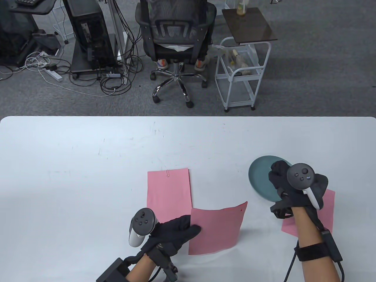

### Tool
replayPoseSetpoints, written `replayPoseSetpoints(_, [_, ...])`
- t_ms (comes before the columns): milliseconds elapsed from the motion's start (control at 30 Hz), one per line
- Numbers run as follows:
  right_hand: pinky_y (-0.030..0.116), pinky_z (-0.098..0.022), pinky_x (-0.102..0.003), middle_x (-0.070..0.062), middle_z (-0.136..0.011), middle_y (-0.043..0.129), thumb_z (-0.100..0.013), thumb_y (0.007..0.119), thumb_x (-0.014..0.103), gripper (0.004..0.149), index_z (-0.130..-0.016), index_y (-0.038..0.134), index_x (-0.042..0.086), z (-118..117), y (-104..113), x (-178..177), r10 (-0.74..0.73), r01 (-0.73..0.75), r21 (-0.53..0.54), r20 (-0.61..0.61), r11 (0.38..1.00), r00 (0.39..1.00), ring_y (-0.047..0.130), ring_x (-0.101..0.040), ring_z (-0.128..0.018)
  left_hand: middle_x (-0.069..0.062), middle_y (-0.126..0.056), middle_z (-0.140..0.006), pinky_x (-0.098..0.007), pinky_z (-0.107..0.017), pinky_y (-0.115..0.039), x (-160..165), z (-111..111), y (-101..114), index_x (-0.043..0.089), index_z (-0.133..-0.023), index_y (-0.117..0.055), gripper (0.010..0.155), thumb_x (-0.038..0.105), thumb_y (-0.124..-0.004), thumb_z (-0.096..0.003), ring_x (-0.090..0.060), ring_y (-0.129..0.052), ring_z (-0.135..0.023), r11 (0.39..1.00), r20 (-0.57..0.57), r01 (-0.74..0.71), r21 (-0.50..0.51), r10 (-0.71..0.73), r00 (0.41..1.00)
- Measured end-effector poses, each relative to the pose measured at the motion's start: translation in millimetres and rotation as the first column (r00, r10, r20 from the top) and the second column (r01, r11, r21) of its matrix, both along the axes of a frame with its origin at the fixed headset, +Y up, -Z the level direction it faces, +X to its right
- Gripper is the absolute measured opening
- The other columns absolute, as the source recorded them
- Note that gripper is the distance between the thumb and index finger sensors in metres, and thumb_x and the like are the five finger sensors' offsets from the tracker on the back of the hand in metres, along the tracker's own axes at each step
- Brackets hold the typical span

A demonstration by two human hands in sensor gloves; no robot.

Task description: Pinch and push to attach paper clips

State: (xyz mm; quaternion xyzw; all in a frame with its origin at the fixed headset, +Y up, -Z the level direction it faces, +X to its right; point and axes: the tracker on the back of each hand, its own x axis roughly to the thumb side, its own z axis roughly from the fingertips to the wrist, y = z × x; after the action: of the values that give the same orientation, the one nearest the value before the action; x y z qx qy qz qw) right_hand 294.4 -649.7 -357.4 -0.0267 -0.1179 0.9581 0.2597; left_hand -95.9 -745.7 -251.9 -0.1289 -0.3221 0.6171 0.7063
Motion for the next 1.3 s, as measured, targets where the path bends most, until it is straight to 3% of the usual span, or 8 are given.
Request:
replayPoseSetpoints(133, [0.075,-0.064,-0.053,-0.009,-0.075,0.098,-0.050,0.093,0.031,0.034,-0.082,0.088,0.021,23.1,38.4,-17.0,-0.127,0.141,0.096,-0.133,0.985,0.983,0.100,-0.025,-0.058,-0.006,-0.090,-0.098,-0.052,-0.069,-0.075,-0.5,0.0,0.3,0.019,-0.104,-0.075,0.042,0.033,-0.077,-0.0641,-0.028,-0.096,-0.084,1.000,-0.005,-0.003,-0.002,0.003,1.000])
replayPoseSetpoints(400, [0.072,-0.066,-0.054,-0.009,-0.076,0.099,-0.050,0.094,0.027,0.033,-0.082,0.091,0.023,66.9,85.0,-64.1,-0.116,0.203,0.209,-0.367,0.957,0.923,0.099,-0.026,-0.059,-0.006,-0.090,-0.098,-0.051,-0.069,-0.075,-5.5,0.0,1.6,0.019,-0.104,-0.075,0.042,0.033,-0.077,-0.0641,-0.028,-0.096,-0.084,1.000,-0.023,-0.024,-0.009,0.024,0.999])
replayPoseSetpoints(533, [0.070,-0.067,-0.054,-0.010,-0.076,0.099,-0.051,0.094,0.027,0.032,-0.082,0.092,0.023,84.1,92.9,-85.9,-0.069,0.199,0.226,-0.482,0.954,0.873,0.098,-0.027,-0.060,-0.006,-0.091,-0.098,-0.051,-0.069,-0.075,-7.3,0.2,2.0,0.019,-0.104,-0.075,0.042,0.033,-0.077,-0.0642,-0.028,-0.096,-0.084,0.999,-0.028,-0.035,-0.014,0.034,0.999])
replayPoseSetpoints(667, [0.068,-0.068,-0.055,-0.010,-0.078,0.098,-0.051,0.093,0.026,0.031,-0.082,0.093,0.023,103.7,101.5,-112.4,0.076,0.086,0.259,-0.555,0.962,0.828,0.097,-0.028,-0.062,-0.006,-0.090,-0.098,-0.051,-0.069,-0.075,-7.9,-0.3,1.9,0.019,-0.104,-0.075,0.042,0.033,-0.077,-0.0642,-0.028,-0.096,-0.084,0.999,-0.029,-0.035,-0.022,0.034,0.999])
replayPoseSetpoints(900, [0.065,-0.071,-0.056,-0.009,-0.080,0.097,-0.052,0.093,0.026,0.031,-0.083,0.093,0.025,124.3,101.5,-146.6,0.364,-0.214,0.323,-0.532,0.922,0.764,0.096,-0.028,-0.065,-0.007,-0.091,-0.098,-0.051,-0.069,-0.075,-8.6,-0.2,1.9,0.019,-0.104,-0.075,0.042,0.033,-0.077,-0.0642,-0.028,-0.097,-0.084,1.000,-0.039,-0.021,-0.016,0.021,0.999])
replayPoseSetpoints(1300, [0.063,-0.072,-0.057,-0.009,-0.082,0.096,-0.053,0.092,0.025,0.031,-0.084,0.093,0.025,129.1,95.5,-160.1,0.488,-0.372,0.320,-0.489,0.872,0.723,0.095,-0.029,-0.067,-0.007,-0.091,-0.097,-0.051,-0.069,-0.076,-8.2,-0.2,1.7,0.019,-0.104,-0.075,0.042,0.033,-0.077,-0.0641,-0.028,-0.097,-0.083,1.000,-0.045,-0.011,-0.006,0.010,0.999])
